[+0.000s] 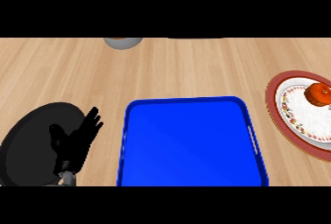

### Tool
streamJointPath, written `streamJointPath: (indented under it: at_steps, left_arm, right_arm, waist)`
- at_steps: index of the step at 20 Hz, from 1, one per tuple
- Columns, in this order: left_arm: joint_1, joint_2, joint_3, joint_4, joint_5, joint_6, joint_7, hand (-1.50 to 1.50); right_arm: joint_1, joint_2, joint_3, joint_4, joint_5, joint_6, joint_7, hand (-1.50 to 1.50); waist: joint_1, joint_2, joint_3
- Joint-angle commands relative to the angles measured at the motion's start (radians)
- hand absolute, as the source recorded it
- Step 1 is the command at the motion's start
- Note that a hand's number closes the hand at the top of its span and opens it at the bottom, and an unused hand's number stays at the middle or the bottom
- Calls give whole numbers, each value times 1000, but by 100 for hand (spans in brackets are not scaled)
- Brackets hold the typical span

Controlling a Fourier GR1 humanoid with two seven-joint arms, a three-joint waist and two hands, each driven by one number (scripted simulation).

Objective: Pick the squash from the tray and place it in the plate

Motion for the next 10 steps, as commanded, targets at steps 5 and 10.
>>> streamJointPath:
  at_steps: [5, 10]
  left_arm:
    - [-21, 2, 22, 73, -13, 2, -23, 0]
    - [53, -13, -15, 36, -25, -19, -36, 0]
  right_arm:
    - [339, 93, 41, -393, -6, 49, 66, -150]
    - [446, 192, 59, -518, 25, 10, 70, -150]
  waist:
    - [-15, 4, -6]
    - [2, 7, -4]
